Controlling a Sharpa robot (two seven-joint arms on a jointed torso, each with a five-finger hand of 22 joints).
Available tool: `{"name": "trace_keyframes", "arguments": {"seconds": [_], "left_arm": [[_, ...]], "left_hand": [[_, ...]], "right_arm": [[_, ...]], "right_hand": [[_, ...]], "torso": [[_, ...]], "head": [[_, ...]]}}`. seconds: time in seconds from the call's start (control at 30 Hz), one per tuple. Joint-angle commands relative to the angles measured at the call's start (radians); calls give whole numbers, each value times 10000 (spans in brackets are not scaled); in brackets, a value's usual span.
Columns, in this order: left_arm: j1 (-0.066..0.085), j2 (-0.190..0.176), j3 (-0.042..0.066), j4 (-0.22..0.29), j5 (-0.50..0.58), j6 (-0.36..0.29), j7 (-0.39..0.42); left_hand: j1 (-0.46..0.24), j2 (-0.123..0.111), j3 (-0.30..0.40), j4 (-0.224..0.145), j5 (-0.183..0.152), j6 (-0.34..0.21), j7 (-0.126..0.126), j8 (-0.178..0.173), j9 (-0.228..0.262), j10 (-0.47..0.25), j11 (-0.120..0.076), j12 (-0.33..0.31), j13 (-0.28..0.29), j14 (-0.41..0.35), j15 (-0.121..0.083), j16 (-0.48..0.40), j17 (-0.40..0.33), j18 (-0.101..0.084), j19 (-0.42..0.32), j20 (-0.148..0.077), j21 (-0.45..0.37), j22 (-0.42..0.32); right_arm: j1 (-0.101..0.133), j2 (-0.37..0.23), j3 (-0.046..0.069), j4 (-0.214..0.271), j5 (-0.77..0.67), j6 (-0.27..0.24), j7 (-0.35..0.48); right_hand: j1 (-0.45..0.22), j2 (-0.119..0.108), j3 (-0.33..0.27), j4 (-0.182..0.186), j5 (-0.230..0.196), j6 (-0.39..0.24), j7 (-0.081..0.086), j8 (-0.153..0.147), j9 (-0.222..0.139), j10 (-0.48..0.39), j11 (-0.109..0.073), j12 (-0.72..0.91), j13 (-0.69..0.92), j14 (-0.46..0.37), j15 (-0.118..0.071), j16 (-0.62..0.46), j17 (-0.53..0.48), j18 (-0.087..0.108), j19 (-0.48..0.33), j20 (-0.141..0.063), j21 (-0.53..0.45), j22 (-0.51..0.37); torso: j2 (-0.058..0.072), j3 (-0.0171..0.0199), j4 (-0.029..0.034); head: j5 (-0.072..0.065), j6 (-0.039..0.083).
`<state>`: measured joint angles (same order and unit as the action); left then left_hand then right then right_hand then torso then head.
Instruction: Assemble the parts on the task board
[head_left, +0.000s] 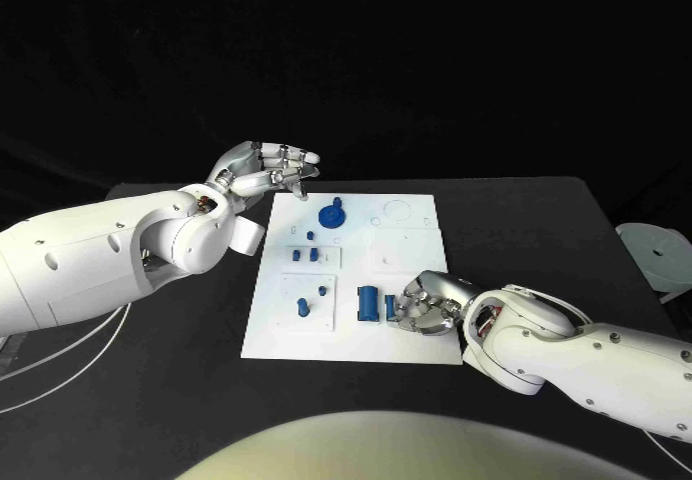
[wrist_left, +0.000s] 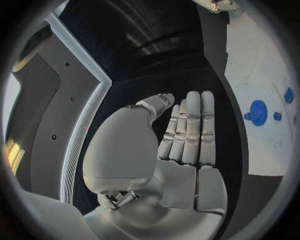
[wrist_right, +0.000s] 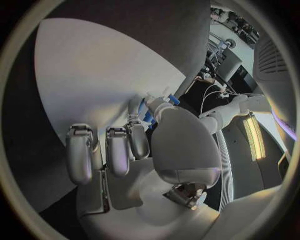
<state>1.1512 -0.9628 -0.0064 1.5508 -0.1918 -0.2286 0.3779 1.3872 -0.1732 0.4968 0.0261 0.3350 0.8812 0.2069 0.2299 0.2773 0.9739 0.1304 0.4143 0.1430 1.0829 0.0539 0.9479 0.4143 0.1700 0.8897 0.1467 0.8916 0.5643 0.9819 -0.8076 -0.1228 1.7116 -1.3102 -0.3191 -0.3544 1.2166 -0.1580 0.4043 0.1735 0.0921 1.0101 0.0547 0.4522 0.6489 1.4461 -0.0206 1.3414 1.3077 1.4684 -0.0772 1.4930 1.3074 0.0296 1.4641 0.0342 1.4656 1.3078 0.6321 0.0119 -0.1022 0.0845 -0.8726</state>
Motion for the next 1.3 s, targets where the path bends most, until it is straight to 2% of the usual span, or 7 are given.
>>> {"name": "trace_keyframes", "arguments": {"seconds": [0.03, 0.6, 0.93, 1.07, 1.2, 1.27, 1.3], "left_arm": [[1, 21, 7, 15, 42, 147, 47], [-1, 30, 7, -40, 42, 141, 52], [-8, 86, 5, -118, 43, 147, 95], [-44, 167, 4, -215, 122, 131, 195], [-90, 298, 3, -452, 307, 102, 335], [-123, 430, 3, -684, 492, 67, 458], [-138, 496, 3, -799, 583, 50, 517]], "left_hand": [[-76, 52, 72, 5, 33, -54, -15, 37, -14, -73, 27, 33, 16, -59, -7, 61, 15, 138, -76, -4, 40, 10], [-76, 52, 72, 5, 33, -54, -15, 37, -14, -73, 27, 33, 16, -59, -7, 61, 15, 138, -76, -4, 40, 10], [-67, 63, 90, -1, 34, -56, -15, 43, -18, -82, 26, 45, 16, -63, -9, 61, 17, 139, -77, -5, 43, 12], [-92, 55, 84, 11, 27, -57, -13, 47, -20, -85, 30, 54, 16, -68, -4, 60, 19, 135, -82, -1, 39, 10], [-214, 32, 58, 94, 3, -55, -35, 72, -25, -94, 24, 98, 20, -177, 16, -2, 2, 124, -176, 27, -55, -36], [-276, 18, 66, 155, -9, -61, -53, 110, -28, -100, 17, 159, 26, -445, 39, -261, -97, 121, -361, 63, -288, -159], [-316, 14, 67, 198, -18, -65, -63, 132, -28, -89, 19, 192, 29, -624, 65, -461, -177, 112, -482, 94, -453, -248]], "right_arm": [[-37, -14, -38, -92, -73, 172, -43], [147, -781, -35, 695, 494, -167, 1058], [674, -1308, -24, 790, 1712, -810, 2462], [940, -1278, -20, 153, 4205, -1262, 3796], [1141, -1057, -16, -580, 6506, -1302, 4768], [1239, -860, -13, -1113, 7766, -1165, 5344], [1276, -767, -8, -1354, 8298, -1086, 5584]], "right_hand": [[-78, -22, -43, 52, -46, 21, -44, 36, -11, 42, -9, -26, 925, 715, -52, 30, 1115, -76, 662, -57, -3, 2338], [-761, -545, -862, 647, 451, -76, 66, -26, -32, -129, 93, -328, 744, 663, 34, -87, 910, -3, 519, 14, -365, 2237], [-112, -227, -678, 436, 637, -177, 60, -69, -44, -216, 87, -452, 672, 649, 31, -131, 847, 29, 458, 25, -522, 2196], [362, -13, -253, 141, 1052, -680, 298, -442, -202, -882, 282, -1458, 3, 407, 186, -669, -18, 342, -196, 124, -2169, 1732], [568, 117, 107, -139, 902, -1072, 507, -721, -293, -1666, 451, -2604, -830, 306, 323, -954, -377, 493, -534, 253, -3060, 1454], [560, 120, 264, -272, 759, -1267, 630, -816, -295, -2659, 575, -3947, -1800, -42, 427, -1597, -1279, 734, -1130, 350, -4503, 1006], [514, 105, 384, -363, 638, -1417, 728, -841, -259, -3802, 674, -5464, -2925, -645, 529, -2585, -2555, 1017, -1937, 446, -6297, 406]], "torso": [[-4, -2, -2], [-24, -18, -24], [-56, -29, -15], [-127, -69, -45], [-231, -126, -86], [-310, -169, -104], [-377, -205, -107]], "head": [[-5, 3], [5, 38], [-30, 133], [-45, 225], [-59, 342], [-102, 505], [-111, 524]]}}
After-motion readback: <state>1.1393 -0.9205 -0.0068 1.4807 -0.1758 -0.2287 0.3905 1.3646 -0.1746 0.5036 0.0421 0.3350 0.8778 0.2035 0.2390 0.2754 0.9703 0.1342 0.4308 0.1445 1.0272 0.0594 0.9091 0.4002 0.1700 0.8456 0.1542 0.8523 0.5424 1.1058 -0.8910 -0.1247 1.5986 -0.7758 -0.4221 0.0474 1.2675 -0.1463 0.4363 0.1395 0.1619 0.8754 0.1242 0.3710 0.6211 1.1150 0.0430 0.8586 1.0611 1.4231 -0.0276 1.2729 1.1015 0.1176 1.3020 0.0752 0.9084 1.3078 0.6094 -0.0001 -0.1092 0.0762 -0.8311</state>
